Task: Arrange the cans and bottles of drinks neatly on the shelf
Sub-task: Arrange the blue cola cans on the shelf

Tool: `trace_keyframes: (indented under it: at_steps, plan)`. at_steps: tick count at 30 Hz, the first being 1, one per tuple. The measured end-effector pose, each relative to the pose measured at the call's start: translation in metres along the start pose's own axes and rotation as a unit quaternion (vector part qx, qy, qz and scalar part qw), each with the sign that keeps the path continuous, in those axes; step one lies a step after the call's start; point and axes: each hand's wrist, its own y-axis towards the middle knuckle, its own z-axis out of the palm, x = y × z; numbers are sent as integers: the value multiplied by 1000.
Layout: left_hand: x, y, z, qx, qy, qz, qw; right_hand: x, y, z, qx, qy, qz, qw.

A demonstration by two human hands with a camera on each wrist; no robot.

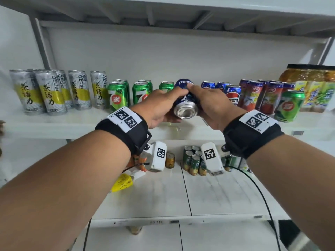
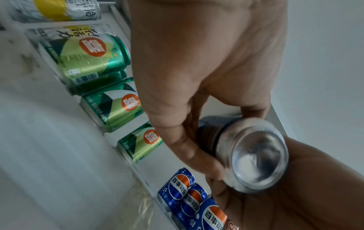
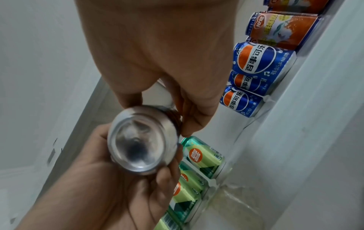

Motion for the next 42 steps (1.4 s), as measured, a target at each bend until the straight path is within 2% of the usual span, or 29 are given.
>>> trace_keyframes:
  at_steps: [3,7,12,15,17,19,24,30,34,37,42]
  plan:
    - [3,-4,-4,-20,-31,-11,999,-4,-5,3,23,9,5,1000]
    - [9,-7,-12,-15,-28,-21,999,-13,-17,4,97,-24,11,995]
    - [13,-10,-19,10,-30,0,1000,-14,-23,-1,163,-94,-38,981]
    - [13,-9,-24,7,6,79,997,-12,-19,1,135,-97,-79,983]
    - [13,-9,-28,-7,95,151,984,-9,-16,2,94,-72,-102,988]
    - [13,-8,-31,-20,159,203,966,-7,-12,3,73,-94,-137,983]
    - [13,2,-35,-62,237,283,927,-6,-9,6,112,-177,-197,958]
    - [16,13,-29,-76,285,328,897,-8,-4,1,93,-237,-277,926]
    - [11,18,-18,-55,306,310,899,-3,-2,-12,84,-264,-291,916]
    - [5,25,-1,-29,313,310,897,1,2,-30,70,-270,-284,917]
    - [-7,44,43,2,295,296,909,15,9,-72,-6,-250,-233,940]
